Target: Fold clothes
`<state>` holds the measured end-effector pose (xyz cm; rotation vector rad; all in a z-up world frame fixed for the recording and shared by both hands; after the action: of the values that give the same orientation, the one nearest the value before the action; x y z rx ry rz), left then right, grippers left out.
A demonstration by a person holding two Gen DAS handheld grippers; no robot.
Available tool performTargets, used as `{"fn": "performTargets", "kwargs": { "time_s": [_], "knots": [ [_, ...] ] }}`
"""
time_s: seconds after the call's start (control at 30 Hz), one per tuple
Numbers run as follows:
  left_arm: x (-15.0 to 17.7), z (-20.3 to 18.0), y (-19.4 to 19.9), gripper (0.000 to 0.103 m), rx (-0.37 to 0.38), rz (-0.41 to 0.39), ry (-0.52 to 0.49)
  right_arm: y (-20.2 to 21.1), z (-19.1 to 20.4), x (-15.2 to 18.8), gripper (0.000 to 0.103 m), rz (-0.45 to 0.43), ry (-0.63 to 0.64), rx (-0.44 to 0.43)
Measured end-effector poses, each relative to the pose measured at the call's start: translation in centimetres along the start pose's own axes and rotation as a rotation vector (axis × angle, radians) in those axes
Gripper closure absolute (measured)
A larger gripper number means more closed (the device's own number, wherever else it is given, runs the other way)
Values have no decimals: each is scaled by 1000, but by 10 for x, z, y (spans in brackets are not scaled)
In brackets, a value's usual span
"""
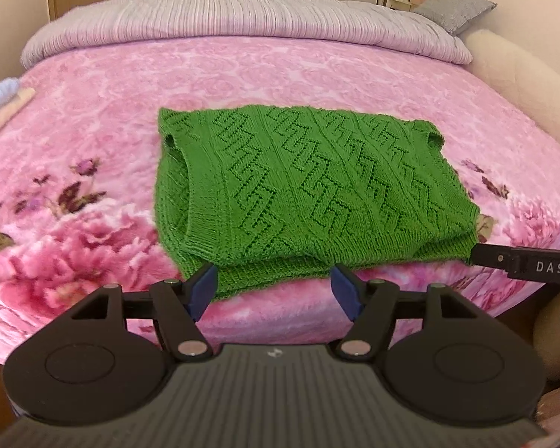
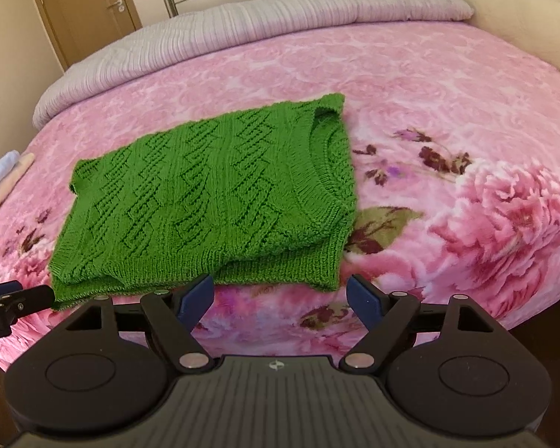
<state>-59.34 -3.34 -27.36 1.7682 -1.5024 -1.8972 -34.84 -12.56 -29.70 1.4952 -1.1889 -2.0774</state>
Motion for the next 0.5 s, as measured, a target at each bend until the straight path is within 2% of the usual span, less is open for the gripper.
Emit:
{"fn": "performTargets", "kwargs": {
  "time_s": [0.13,0.27,0.5],
  "knots": [
    [-3,12,-9,27,59,-14,61,-9,-6,-5,19,-4,-12,-20],
    [-14,21,-23,11,104,-17,89,-22,-24,-14,15,-15,-108,-76],
    [-33,34,-42,2,102,-76,129,-57,-55,-29,15,22,-320,-168]
  ]
}}
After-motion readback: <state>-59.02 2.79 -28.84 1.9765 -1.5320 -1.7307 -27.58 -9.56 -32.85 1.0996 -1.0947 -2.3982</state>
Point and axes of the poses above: each gripper's, at about its wrist camera, not at the fingertips, and y roughly against the way its jaws point, z to its left, x to its underside, the point moved 4 cm from there along -y, roughly the way its jaws point, and after that the axes turned 7 degrees about x, right-handed, at the moved point
